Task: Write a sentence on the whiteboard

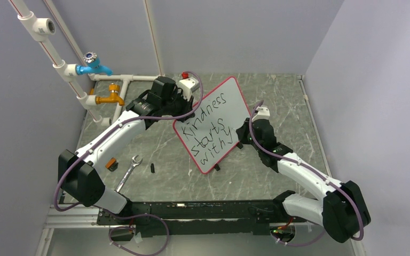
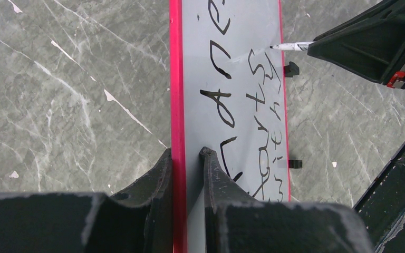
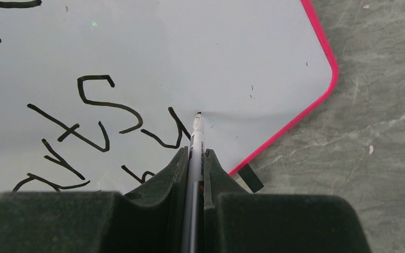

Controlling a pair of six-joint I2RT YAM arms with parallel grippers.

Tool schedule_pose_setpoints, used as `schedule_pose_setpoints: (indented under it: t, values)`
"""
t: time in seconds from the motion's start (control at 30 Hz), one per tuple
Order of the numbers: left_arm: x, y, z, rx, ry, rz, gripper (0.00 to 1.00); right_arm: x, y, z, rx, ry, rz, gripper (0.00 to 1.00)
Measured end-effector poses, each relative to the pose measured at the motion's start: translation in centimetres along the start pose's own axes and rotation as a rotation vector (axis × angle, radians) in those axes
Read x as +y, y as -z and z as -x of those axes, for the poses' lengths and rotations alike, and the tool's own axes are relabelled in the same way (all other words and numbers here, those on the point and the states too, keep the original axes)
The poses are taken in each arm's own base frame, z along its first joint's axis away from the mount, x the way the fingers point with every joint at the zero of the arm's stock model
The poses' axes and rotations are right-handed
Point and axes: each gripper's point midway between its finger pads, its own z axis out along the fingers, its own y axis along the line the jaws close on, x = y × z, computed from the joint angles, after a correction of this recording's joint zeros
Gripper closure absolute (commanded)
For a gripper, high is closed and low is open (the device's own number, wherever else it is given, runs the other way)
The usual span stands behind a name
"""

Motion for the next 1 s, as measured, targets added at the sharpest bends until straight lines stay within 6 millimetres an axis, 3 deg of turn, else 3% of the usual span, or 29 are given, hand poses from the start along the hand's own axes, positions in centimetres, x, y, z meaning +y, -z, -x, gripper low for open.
schedule_pose_setpoints:
  t: [1.0]
  values:
    - [0.1, 0.0, 0.0, 0.002, 0.001, 0.003, 1.00, 0.1, 0.0, -1.3, 0.017, -0.033, 0.035, 1.00]
